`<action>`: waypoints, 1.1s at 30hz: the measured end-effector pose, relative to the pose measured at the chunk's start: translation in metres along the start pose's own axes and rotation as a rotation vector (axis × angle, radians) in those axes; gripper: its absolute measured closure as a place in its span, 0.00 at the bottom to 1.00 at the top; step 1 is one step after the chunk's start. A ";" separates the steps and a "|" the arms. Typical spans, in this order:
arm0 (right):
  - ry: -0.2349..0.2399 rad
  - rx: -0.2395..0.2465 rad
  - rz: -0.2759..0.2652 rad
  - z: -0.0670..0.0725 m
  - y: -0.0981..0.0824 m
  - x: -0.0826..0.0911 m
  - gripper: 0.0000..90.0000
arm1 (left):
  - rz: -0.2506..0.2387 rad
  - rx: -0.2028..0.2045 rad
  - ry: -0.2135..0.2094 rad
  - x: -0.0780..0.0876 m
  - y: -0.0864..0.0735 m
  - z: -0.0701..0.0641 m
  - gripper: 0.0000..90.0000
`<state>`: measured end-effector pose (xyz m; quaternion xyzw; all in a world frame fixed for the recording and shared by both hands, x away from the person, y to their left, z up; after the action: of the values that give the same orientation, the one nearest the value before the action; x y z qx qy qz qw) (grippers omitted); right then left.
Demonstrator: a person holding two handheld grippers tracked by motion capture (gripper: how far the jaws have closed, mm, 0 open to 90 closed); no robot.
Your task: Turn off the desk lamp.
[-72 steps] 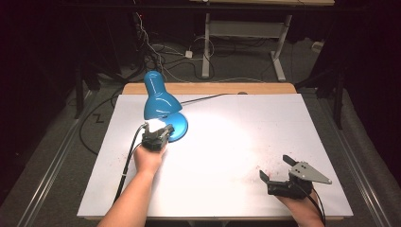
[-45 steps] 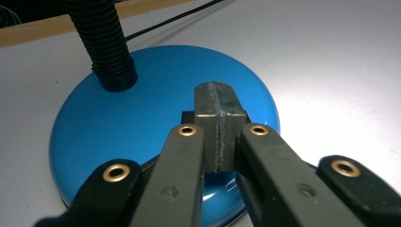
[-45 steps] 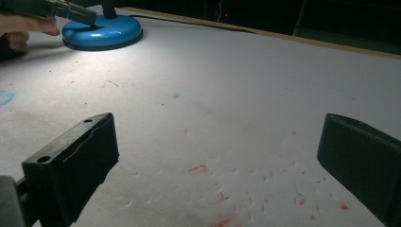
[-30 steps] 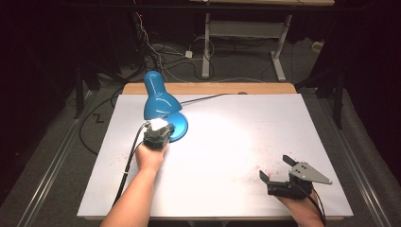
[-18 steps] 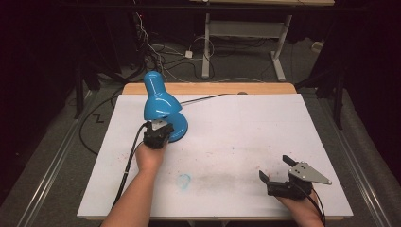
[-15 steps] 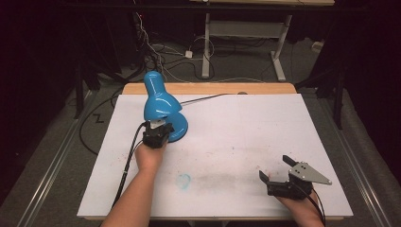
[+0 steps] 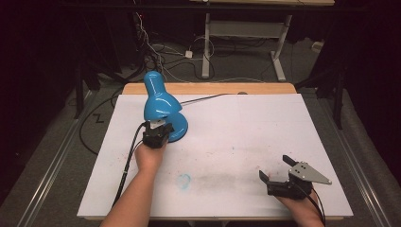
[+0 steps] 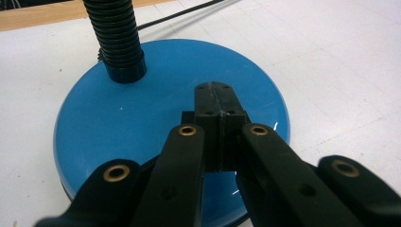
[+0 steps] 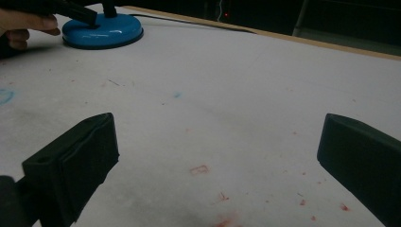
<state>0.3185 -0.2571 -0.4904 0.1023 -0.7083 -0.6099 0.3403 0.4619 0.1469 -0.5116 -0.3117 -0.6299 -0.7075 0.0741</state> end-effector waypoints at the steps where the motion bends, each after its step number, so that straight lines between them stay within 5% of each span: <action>1: -0.001 0.001 -0.001 0.000 0.000 0.000 0.00 | 0.001 -0.005 -0.002 0.000 0.000 0.000 0.98; 3: -0.004 -0.003 -0.006 -0.001 0.001 0.000 0.00 | 0.005 -0.042 -0.008 0.003 0.000 0.000 0.98; 12: -0.001 -0.001 -0.004 0.000 0.000 0.000 0.00 | -0.027 0.005 -0.032 0.015 -0.005 0.002 0.98; 21: 0.000 -0.002 -0.004 0.001 0.000 -0.001 0.00 | -0.063 0.035 -0.099 0.036 -0.009 0.004 0.98; 33: 0.001 -0.001 -0.003 0.003 0.000 -0.001 0.00 | -0.016 0.004 -0.173 0.065 -0.036 -0.004 0.98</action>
<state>0.3174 -0.2536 -0.4905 0.1033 -0.7077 -0.6107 0.3400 0.3909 0.1689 -0.5078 -0.3664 -0.6377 -0.6774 0.0142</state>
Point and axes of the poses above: each handheld gripper's, and its own axes: x roughly backward along the jaws, y roughly out of its top, z roughly to its left, the point moved 4 cm from there along -x, roughly forward along the jaws, and after that the axes turned 6 degrees about y, right-handed, at the moved point
